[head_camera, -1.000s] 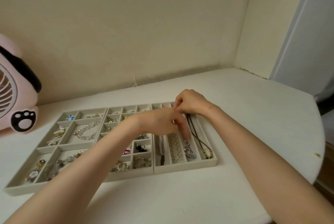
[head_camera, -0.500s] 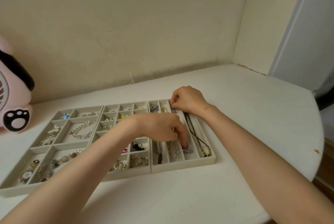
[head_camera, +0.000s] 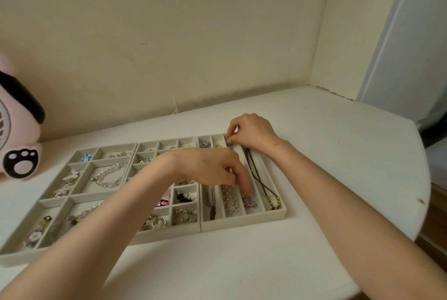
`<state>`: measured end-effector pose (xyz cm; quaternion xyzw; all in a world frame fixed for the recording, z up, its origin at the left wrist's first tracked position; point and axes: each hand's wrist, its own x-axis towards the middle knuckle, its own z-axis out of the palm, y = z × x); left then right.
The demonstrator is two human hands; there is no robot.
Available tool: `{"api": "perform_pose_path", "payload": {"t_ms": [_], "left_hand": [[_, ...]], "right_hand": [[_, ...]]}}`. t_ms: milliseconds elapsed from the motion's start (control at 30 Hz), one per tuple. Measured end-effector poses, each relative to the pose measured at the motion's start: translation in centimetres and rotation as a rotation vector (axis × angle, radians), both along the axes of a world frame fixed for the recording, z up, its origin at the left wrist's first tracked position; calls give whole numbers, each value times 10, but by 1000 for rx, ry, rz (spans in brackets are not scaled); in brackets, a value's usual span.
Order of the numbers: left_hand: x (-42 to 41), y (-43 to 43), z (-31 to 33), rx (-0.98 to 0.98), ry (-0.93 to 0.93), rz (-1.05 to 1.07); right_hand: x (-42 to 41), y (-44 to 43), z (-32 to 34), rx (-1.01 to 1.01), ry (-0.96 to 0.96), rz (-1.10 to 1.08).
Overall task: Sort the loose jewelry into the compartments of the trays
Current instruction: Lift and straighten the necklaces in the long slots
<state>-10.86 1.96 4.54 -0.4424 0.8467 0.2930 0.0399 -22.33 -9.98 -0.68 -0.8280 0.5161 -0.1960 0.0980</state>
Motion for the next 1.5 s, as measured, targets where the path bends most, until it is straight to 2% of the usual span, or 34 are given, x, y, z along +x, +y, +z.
{"api": "perform_pose_path", "payload": {"t_ms": [500, 733, 1000, 1200, 1333, 1500], "left_hand": [[-24, 3, -33, -279, -120, 182], [-27, 4, -34, -295, -109, 184], [-18, 0, -30, -127, -53, 178], [-7, 0, -11, 18, -49, 34], [-2, -1, -7, 55, -41, -49], [6, -3, -4, 49, -10, -59]], "right_hand": [[0, 5, 2, 32, 51, 12], [0, 4, 1, 46, 60, 13], [2, 4, -3, -34, 92, 7], [5, 1, -9, -129, 117, 3], [4, -1, -10, -106, 92, 11], [-5, -1, 0, -24, -32, 7]]}}
